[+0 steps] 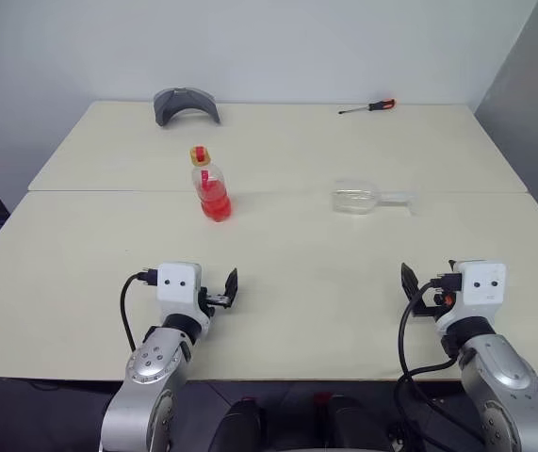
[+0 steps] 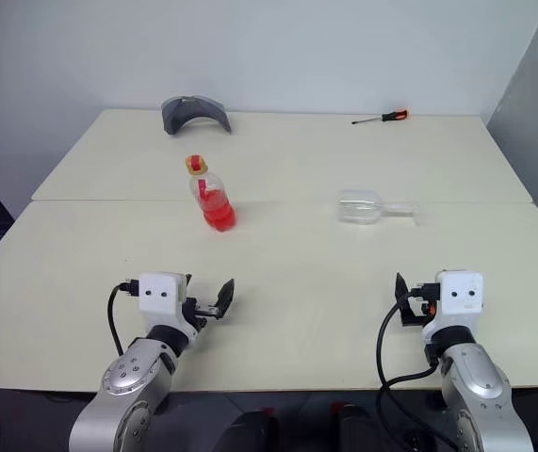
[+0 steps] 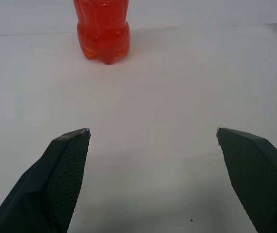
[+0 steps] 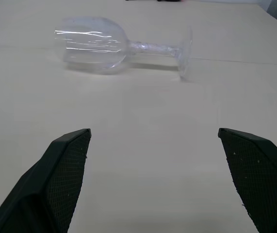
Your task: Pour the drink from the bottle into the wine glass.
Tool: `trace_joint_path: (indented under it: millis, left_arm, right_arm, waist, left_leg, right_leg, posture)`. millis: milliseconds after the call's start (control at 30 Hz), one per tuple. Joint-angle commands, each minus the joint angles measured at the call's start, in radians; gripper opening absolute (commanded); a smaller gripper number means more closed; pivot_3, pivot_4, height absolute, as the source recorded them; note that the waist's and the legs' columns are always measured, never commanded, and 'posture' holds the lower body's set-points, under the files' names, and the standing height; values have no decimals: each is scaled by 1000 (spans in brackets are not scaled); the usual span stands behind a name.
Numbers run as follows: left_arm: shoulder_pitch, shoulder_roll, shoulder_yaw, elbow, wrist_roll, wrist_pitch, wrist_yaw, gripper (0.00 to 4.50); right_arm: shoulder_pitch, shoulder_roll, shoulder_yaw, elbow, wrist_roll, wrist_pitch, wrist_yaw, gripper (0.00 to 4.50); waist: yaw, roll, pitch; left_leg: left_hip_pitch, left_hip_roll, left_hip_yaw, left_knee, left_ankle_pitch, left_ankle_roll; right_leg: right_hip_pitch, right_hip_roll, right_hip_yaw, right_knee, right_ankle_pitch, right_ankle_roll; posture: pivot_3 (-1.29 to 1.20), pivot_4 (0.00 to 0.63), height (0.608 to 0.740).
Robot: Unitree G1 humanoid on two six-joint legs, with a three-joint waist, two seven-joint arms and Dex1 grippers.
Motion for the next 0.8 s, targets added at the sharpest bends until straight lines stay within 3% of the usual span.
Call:
trace_joint_path:
  millis: [33,600,800]
  left_arm:
    - [-3,11,6,-42,18,-10,5,4477]
    - [-21,3,20,-34,25,4,16,4477]
    - [-116,53,53,80,43,-61,-15,4477]
  right_arm:
    - [-8,-3,10,-35,-4,-16,4,4500]
    - [-24,-14,12,-29,7,-17,16,4500]
    - [-72,-88,23,-1,131,-11,196,4500]
  waist:
    - [0,0,0]
    - [0,0,0]
    - [0,0,0]
  left_leg:
    - [0,0,0,0,0,0]
    - [0,0,0,0,0,0]
    - [1,0,0,0,0,0]
  right_leg:
    - [0,0,0,0,0,0]
    - [0,0,0,0,0,0]
    - [1,0,-1,0,0,0]
  posture:
    - [0,150,740]
    - [0,150,740]
    - [0,150,740]
